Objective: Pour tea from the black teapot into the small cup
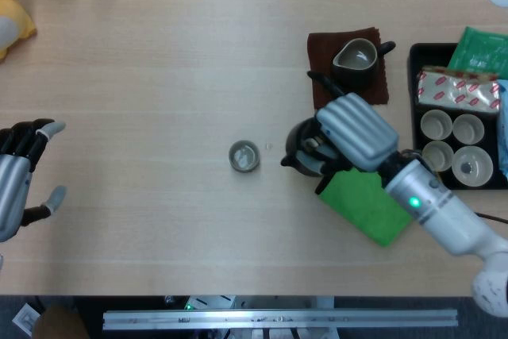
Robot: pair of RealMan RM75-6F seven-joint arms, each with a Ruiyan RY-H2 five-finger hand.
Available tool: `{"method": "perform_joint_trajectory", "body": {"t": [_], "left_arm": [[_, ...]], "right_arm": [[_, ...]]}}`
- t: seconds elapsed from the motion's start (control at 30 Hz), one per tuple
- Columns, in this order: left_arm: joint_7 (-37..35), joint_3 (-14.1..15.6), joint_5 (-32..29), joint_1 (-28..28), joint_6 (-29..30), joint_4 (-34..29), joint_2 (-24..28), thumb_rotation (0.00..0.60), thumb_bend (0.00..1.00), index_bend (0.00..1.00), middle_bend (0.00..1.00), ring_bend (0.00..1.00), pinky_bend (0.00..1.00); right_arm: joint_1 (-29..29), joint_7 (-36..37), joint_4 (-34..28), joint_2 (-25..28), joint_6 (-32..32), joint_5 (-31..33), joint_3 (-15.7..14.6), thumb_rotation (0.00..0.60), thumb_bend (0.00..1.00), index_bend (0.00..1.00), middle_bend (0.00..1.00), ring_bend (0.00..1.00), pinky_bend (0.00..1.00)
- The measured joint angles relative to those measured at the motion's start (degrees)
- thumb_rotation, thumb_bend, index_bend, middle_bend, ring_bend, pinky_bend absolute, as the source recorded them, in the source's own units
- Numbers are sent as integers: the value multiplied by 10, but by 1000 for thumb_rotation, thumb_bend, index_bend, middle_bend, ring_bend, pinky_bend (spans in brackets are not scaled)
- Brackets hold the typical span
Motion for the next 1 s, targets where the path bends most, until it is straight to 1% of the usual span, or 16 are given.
{"method": "perform_joint_trajectory", "body": {"t": [0.17, 0.33, 0.57, 0.77, 1.0], "left_arm": [[-1, -2, -3, -3, -3, 2, -2, 600, 265, 154, 186, 161, 200], [-4, -3, -6, -4, -3, 5, -2, 600, 265, 154, 186, 161, 200], [-4, -3, -7, -7, -5, 4, -2, 600, 265, 154, 186, 161, 199], [-4, -3, -8, -8, -6, 2, -3, 600, 265, 154, 186, 161, 200], [-2, -2, -10, -7, -5, 2, -3, 600, 265, 154, 186, 161, 200]], "right_arm": [[-34, 21, -16, 31, 20, -58, -35, 600, 322, 1000, 909, 851, 0], [-66, 40, -12, 53, 41, -109, -69, 600, 322, 1000, 908, 849, 0], [-110, 59, 40, 60, 63, -155, -107, 600, 322, 1000, 899, 836, 0], [-133, 75, 82, 49, 63, -173, -121, 600, 322, 1000, 886, 820, 0], [-145, 87, 115, 22, 49, -180, -123, 600, 323, 1000, 873, 801, 0]]}}
